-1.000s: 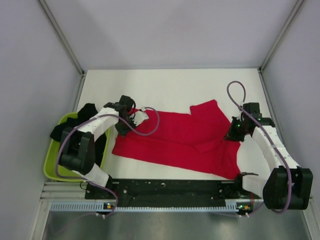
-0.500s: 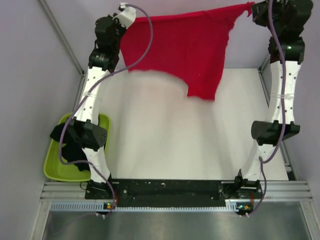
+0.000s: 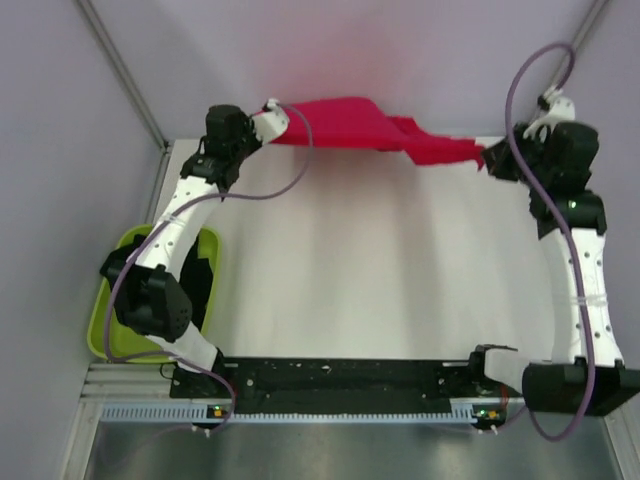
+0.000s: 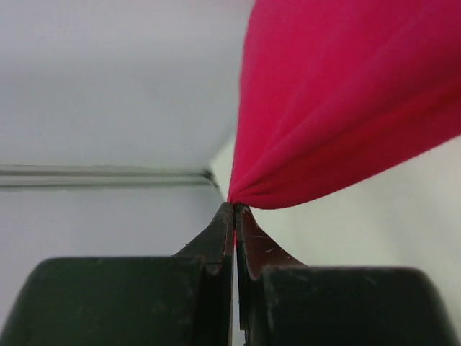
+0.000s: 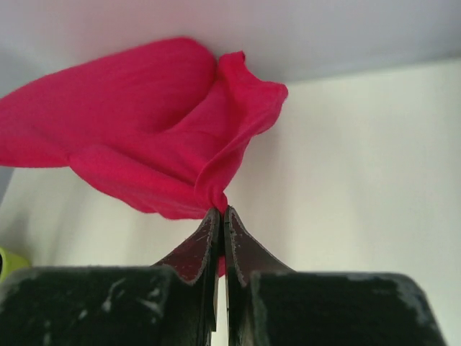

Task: Fold and stack the t-shirts
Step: Flatten out the tshirt, then fold the flattened tshirt in 1/3 of the way

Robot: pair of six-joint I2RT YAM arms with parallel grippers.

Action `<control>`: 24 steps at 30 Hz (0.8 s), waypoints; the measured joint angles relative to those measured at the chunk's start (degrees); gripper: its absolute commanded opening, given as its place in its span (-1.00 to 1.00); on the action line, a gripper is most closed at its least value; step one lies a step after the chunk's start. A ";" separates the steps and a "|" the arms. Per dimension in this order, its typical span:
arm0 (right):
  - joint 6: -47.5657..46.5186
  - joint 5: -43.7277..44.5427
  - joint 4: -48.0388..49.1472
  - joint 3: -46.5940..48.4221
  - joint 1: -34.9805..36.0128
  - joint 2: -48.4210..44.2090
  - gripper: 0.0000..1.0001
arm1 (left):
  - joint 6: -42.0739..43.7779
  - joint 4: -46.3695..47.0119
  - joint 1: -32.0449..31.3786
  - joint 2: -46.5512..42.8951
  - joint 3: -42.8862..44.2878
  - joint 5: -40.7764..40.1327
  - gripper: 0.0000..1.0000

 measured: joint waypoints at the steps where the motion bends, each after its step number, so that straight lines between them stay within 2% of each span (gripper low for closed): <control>1: -0.39 0.28 -1.20 -4.52 0.39 -2.97 -1.00 | 0.55 -1.73 -0.02 -1.07 -2.99 0.46 -1.00; 4: -1.29 1.05 -6.34 -19.15 2.71 -12.74 -1.00 | 1.57 -8.41 0.00 -4.24 -12.00 1.86 -1.00; 6: -1.49 1.01 -10.47 -25.46 4.81 -16.74 -1.00 | 1.84 -13.81 0.00 -5.57 -16.59 2.56 -1.00; 12: -0.02 -0.28 -21.31 -38.27 8.17 -19.41 -1.00 | 1.29 -23.17 0.00 -6.71 -30.51 4.35 -1.00; 17: 1.86 -0.42 -24.15 -41.57 8.61 -15.91 -1.00 | 0.04 -26.95 0.00 -6.71 -36.92 5.57 -1.00; 24: 1.53 -1.46 -18.45 -39.71 10.23 -8.59 -1.00 | -2.62 -25.81 0.17 -5.29 -36.20 5.29 -1.00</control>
